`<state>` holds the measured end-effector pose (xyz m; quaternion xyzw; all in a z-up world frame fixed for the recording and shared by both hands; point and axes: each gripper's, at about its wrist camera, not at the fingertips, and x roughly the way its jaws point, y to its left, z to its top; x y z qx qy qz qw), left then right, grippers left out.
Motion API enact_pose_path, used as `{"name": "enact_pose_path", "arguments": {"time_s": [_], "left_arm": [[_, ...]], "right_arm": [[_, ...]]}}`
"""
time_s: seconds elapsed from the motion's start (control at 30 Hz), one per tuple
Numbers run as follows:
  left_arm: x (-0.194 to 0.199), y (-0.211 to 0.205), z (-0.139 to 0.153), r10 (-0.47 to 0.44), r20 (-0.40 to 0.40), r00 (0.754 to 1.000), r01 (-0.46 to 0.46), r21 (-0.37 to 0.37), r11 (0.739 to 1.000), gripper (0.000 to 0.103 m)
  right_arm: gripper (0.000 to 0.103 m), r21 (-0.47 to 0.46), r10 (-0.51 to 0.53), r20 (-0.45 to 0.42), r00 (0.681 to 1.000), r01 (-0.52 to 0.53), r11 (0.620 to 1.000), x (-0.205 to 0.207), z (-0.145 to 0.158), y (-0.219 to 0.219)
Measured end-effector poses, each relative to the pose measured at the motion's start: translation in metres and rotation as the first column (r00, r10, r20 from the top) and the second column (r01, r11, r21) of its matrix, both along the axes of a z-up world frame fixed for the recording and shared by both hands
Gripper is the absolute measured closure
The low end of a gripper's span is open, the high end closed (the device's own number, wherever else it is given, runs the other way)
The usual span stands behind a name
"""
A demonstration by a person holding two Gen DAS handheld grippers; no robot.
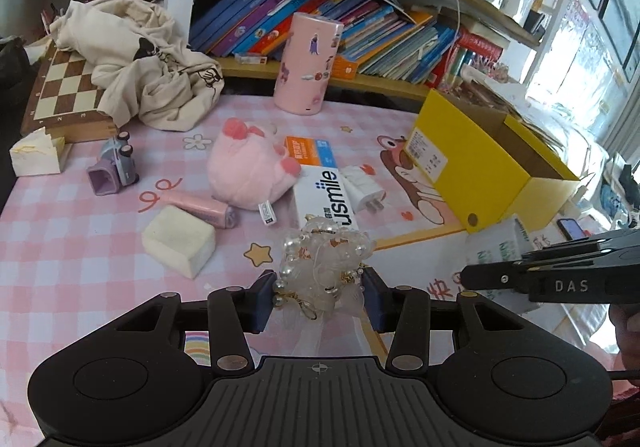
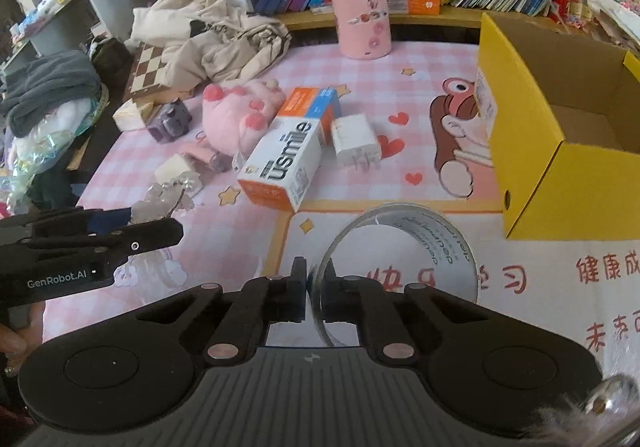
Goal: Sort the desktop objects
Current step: 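Grasp the clear tape roll with the right tool while the left tool grasps the pearl hair clip, then carry the tape roll and pearl clip with both tools over the yellow box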
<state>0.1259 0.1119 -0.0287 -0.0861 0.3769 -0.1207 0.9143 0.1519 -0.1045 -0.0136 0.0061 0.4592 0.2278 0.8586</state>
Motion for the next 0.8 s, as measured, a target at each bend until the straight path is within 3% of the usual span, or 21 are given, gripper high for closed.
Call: {"name": "enact_pose_path", "arguments": {"time_s": [0.47,0.8], "left_arm": [[-0.026,0.006,0.009,0.001,0.01,1.0,-0.001,-0.007,1.0,0.059],[-0.036,-0.004,0.017,-0.06,0.022,0.998,0.061,-0.017,0.998,0.059]], "right_arm": [[0.097,0.023,0.081,-0.035,0.996,-0.08,0.997,-0.014,0.003,0.011],[0.097,0.001,0.042,-0.013,0.999,-0.042,0.999,-0.029,0.012,-0.005]]}}
